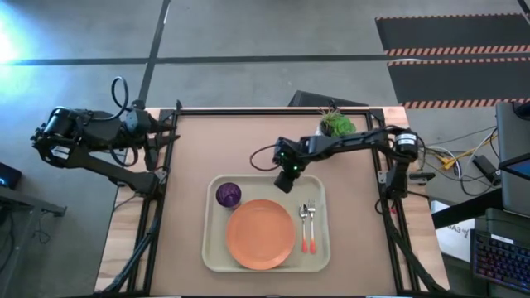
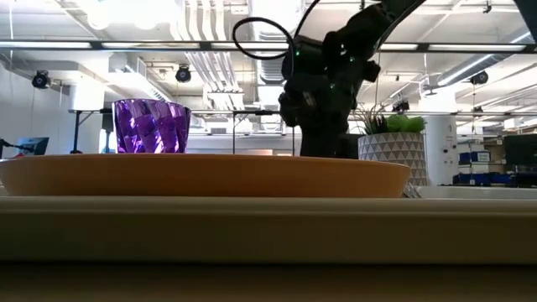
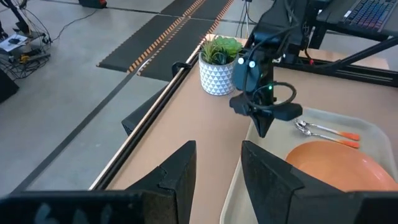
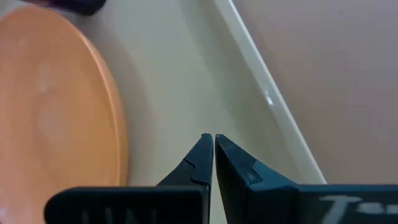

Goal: Pick and place plate/cup/fork/spoon on tray
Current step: Adjust the white tray

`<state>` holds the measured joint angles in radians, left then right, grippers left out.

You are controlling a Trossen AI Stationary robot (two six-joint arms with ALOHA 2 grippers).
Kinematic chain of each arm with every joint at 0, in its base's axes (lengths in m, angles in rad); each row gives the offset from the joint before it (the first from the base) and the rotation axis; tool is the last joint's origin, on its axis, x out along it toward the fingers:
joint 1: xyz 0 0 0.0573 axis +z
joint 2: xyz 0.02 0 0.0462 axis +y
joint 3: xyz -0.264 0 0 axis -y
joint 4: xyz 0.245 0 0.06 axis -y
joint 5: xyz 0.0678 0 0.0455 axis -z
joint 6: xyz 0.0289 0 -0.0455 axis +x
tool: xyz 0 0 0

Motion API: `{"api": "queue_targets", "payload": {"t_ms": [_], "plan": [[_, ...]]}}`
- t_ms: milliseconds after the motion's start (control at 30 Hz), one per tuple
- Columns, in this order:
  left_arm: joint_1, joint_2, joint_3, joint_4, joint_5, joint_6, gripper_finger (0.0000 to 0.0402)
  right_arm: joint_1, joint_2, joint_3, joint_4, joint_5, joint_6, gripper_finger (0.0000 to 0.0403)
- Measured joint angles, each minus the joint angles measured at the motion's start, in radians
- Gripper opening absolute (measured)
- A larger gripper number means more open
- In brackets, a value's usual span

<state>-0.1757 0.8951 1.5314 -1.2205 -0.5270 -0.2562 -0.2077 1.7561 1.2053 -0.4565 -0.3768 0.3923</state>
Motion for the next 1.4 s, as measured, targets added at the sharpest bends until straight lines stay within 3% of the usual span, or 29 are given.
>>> {"api": "queue_targets", "payload": {"t_ms": [433,900,1400], "plan": [[0.0,-0.002,0.0,0.0,-0.001,0.0,0.0111,-0.014,0.123,-0.002,0.14,-0.02,-0.022,0.0008],[0.0,-0.001,0.0,-0.001,-0.001,-0.001,0.0111,-0.146,0.125,-0.002,0.179,-0.013,-0.076,0.0008],[0.0,-0.004,0.0,-0.001,-0.001,-0.001,0.0111,-0.18,0.125,-0.002,0.209,0.019,-0.093,0.0008]]}}
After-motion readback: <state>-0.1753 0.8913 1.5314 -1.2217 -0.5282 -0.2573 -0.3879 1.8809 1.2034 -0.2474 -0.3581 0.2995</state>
